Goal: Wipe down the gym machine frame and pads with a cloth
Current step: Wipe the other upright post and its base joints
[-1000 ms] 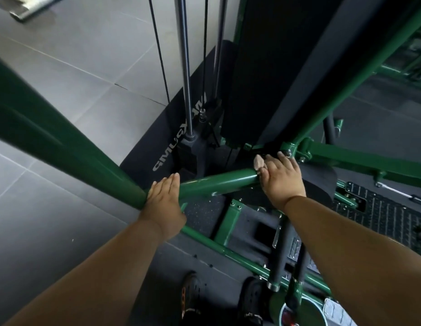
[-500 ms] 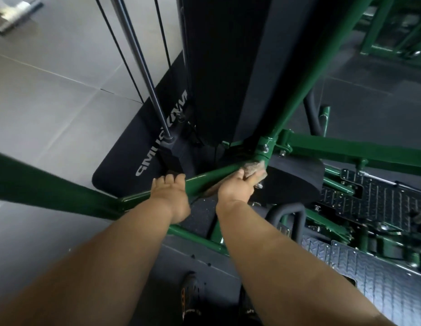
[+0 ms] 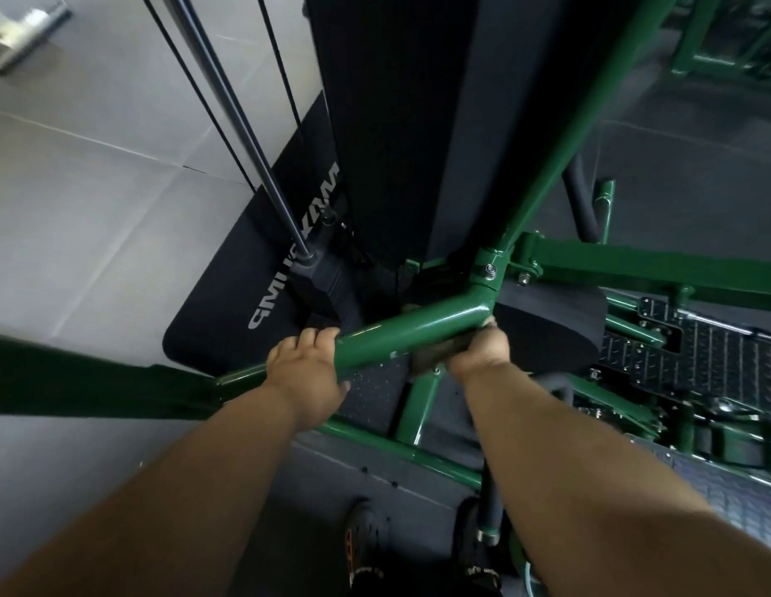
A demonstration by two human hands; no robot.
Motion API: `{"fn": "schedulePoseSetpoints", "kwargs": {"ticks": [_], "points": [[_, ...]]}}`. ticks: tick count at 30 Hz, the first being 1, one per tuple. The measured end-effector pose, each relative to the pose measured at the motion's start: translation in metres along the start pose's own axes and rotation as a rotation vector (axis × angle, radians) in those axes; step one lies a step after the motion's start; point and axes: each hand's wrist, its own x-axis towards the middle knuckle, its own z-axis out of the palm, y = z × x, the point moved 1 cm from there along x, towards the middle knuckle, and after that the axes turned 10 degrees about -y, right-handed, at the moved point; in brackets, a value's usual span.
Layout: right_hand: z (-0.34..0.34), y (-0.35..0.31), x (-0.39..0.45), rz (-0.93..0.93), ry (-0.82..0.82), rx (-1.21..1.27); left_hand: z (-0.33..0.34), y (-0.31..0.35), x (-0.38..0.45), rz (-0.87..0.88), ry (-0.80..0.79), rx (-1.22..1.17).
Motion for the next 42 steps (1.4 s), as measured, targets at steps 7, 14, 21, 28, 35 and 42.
{"fn": "schedulePoseSetpoints", "kwargs": {"ticks": [7,14,21,28,35,42], "points": [[0.007,0.083,-0.026,0.236,-0.093,0.128,0.002,-0.003,-0.002,0.002,-0.008,-0.003],[-0.016,0.012,-0.066,-0.007,0.097,0.000,-0.005,0.001,-0.006,-0.008,-0.081,0.005],[-0.044,-0.069,-0.135,-0.154,0.094,-0.253,-0.015,0.007,-0.009,-0.053,-0.136,0.003],[-0.115,-0.097,-0.199,-0.292,0.169,-0.244,-0.041,0.028,-0.023,0.045,-0.137,0.016],[-0.149,-0.110,-0.266,-0.417,0.201,-0.140,-0.071,0.080,-0.049,0.277,-0.100,0.070],[-0.193,-0.112,-0.318,-0.491,0.223,-0.091,-0.093,0.137,-0.097,0.524,-0.070,0.109]]}}
